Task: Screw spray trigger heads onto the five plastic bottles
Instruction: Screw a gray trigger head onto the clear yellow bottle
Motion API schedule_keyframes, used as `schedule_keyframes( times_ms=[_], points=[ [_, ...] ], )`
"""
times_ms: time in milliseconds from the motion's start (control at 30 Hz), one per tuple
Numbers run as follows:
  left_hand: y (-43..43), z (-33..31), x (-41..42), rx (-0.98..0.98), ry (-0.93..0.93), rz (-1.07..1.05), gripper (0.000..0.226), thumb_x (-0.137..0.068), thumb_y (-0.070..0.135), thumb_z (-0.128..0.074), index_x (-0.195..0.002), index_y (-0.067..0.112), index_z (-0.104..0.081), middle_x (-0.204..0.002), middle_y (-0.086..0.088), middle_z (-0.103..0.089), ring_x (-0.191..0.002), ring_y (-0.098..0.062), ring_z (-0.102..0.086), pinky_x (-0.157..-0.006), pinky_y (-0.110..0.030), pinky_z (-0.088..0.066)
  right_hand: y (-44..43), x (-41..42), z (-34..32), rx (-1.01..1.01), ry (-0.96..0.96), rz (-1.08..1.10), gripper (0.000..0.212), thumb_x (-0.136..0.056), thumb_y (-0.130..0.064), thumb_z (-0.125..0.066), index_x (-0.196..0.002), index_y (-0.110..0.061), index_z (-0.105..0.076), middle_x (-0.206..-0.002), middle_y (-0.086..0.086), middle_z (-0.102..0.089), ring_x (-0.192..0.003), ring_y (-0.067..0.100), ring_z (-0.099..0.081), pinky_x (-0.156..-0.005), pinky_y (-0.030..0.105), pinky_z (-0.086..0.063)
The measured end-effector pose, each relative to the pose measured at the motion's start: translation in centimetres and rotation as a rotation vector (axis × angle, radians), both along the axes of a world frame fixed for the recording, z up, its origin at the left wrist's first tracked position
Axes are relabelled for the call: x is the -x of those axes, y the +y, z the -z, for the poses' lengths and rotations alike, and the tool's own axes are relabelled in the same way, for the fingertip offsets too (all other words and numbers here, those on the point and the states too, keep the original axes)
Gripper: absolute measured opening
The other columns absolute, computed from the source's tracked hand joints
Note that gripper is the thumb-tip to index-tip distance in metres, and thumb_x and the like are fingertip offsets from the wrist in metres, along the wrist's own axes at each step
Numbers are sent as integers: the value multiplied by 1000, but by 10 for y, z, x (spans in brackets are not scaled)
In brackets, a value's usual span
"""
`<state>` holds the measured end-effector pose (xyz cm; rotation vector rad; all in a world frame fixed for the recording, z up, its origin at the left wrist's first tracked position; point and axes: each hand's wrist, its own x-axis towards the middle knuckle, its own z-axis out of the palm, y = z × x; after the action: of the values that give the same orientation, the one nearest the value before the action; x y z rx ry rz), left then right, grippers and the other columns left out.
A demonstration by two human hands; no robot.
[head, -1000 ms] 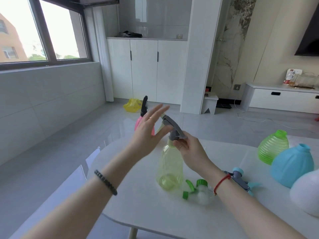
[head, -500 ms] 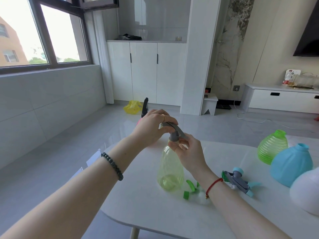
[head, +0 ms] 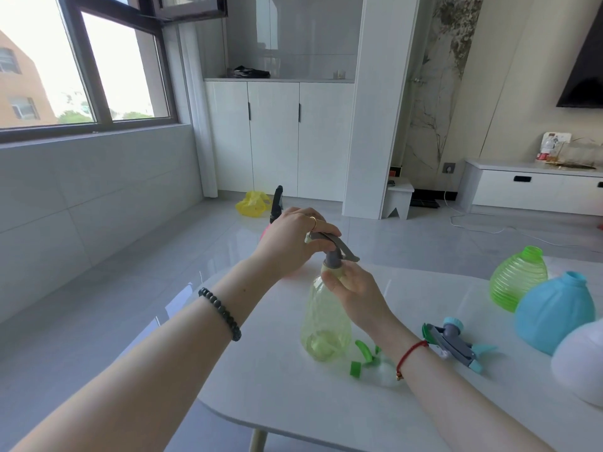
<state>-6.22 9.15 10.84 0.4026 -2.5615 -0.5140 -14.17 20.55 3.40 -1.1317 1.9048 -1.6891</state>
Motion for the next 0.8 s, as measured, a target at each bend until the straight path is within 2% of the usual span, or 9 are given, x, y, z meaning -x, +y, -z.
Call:
schedule_keyframes(
  times_ms=[100, 200, 267, 367, 467, 567, 633, 700, 800],
  points=[
    [0, 0, -1, 0, 2, 4, 24, -83, 31, -62, -106, 33, -67, -105, 10, -58, -113, -16, -42, -91, -27, -34, -2, 1, 2, 23, -22, 67, 16, -81, -17, -64, -96, -20, -58, -99, -7, -62, -100, 12, -57, -86, 24, -41],
    [0, 0, -2, -2, 13, 2, 23, -84, 31, -61, -106, 33, -67, -109, 7, -60, -112, -17, -43, -90, -29, -37, -10, -2, 5, 55, -16, 190, 36, -71, -22, -74, -95, -7, -52, -96, 0, -62, -94, 17, -58, -78, 23, -43],
    [0, 0, -3, -5, 15, 3, 23, -84, 31, -61, -106, 33, -67, -110, 7, -60, -112, -16, -42, -91, -31, -39, -9, -1, 7, 38, -28, 160, 45, -69, -27, -76, -101, -7, -50, -103, 4, -63, -99, 17, -59, -82, 26, -45],
    [0, 0, -2, 2, 2, 3, 23, -84, 31, -60, -107, 33, -67, -112, 7, -60, -113, -16, -42, -93, -31, -37, 1, -1, 4, 3, -52, 10, 34, -80, -28, -65, -110, -20, -52, -108, -11, -60, -105, -1, -53, -84, 20, -39],
    [-1, 1, -1, -3, 6, 6, 23, -84, 31, -61, -106, 33, -67, -111, 7, -61, -113, -17, -42, -93, -33, -38, 4, 0, 3, 42, -86, -3, 15, -85, -24, -60, -99, -24, -59, -106, -11, -62, -106, 2, -55, -88, 20, -40],
    [0, 3, -2, 6, 20, 7, 23, -83, 31, -61, -105, 34, -67, -110, 7, -61, -112, -17, -43, -94, -33, -38, -3, 0, 3, 62, -65, 110, 39, -74, -18, -73, -104, -9, -49, -106, 2, -61, -99, 11, -58, -77, 14, -41],
    [0, 3, -2, 8, 18, 4, 22, -84, 32, -61, -105, 34, -67, -110, 8, -61, -112, -17, -43, -94, -34, -38, -3, -1, 1, 55, -62, 80, 53, -71, -20, -75, -112, -10, -43, -110, 1, -59, -102, 10, -56, -77, 13, -39],
    [-1, 3, -2, 10, 13, 6, 22, -84, 32, -60, -105, 34, -67, -108, 10, -60, -111, -16, -42, -94, -35, -39, 0, -2, 2, 62, -77, -16, 45, -78, -24, -69, -116, -17, -45, -111, -8, -58, -106, 1, -53, -81, 13, -38],
    [-1, 4, -1, 7, 15, 15, 22, -84, 31, -61, -105, 33, -67, -107, 9, -59, -111, -17, -42, -94, -33, -39, 5, -1, 4, 90, -112, -27, 11, -86, -24, -58, -97, -27, -58, -103, -15, -62, -103, -6, -55, -87, 18, -38]
  ],
)
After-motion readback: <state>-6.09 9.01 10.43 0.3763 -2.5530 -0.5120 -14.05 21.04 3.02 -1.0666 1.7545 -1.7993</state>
